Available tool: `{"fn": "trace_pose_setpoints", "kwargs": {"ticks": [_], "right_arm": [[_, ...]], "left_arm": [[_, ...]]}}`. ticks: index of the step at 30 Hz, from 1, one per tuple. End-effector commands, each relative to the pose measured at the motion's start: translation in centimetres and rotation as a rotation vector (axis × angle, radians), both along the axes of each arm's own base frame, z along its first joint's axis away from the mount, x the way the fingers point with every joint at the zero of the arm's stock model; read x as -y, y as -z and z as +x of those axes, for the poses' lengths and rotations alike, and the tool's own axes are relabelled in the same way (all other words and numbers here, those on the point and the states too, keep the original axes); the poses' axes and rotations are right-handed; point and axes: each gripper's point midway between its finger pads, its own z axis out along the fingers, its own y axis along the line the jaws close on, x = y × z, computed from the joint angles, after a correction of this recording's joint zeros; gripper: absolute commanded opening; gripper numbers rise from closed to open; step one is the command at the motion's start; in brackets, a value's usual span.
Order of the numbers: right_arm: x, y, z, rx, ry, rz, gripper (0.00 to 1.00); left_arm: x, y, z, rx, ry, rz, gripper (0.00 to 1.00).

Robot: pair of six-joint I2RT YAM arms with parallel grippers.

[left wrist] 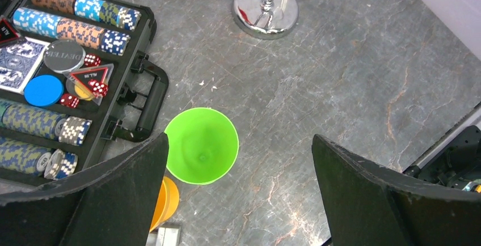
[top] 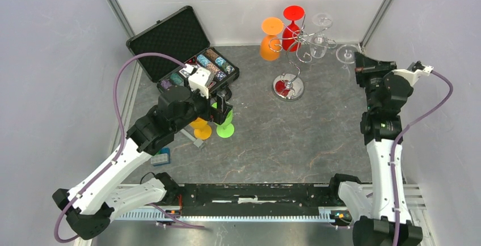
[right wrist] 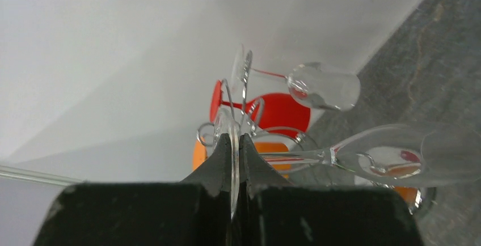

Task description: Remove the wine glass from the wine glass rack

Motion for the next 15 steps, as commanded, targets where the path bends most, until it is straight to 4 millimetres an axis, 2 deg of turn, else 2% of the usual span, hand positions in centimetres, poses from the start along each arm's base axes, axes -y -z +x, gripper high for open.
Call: {"fn": "trace_pose_setpoints", "kwargs": {"ticks": [1,4,8,13,15], "right_arm": [[-2.0,3.9,-2.9,-0.107,-0.081,-0.056,0.0],[-3.2,5.5,-5.1,-0.112,-0.129,-0.066,0.0],[-5.2,5.8,-7.3,-0.105,-0.228,-0.072,0.0],[-8.2,7.1,-9.5,-0.081,-0.387,0.009,0.0],[-9.3,6.7,-10.3,-0.053,-0.452,0.04,0.0]], "left_arm": [[0.9,-1.8,0.0,0.083,0.043,-0.069,1.0],[2.0,-2.0,-0.4,0.078,0.103,-0.102,1.0],[4.6,-2.4,-1.4,0.052,0.223,-0.176,1.0],[7.5,-2.6,-2.9,0.082,0.395,-0.268,1.0],[8.6,-3.0,-3.7,0.118,0.476,-0.312,1.0]]}}
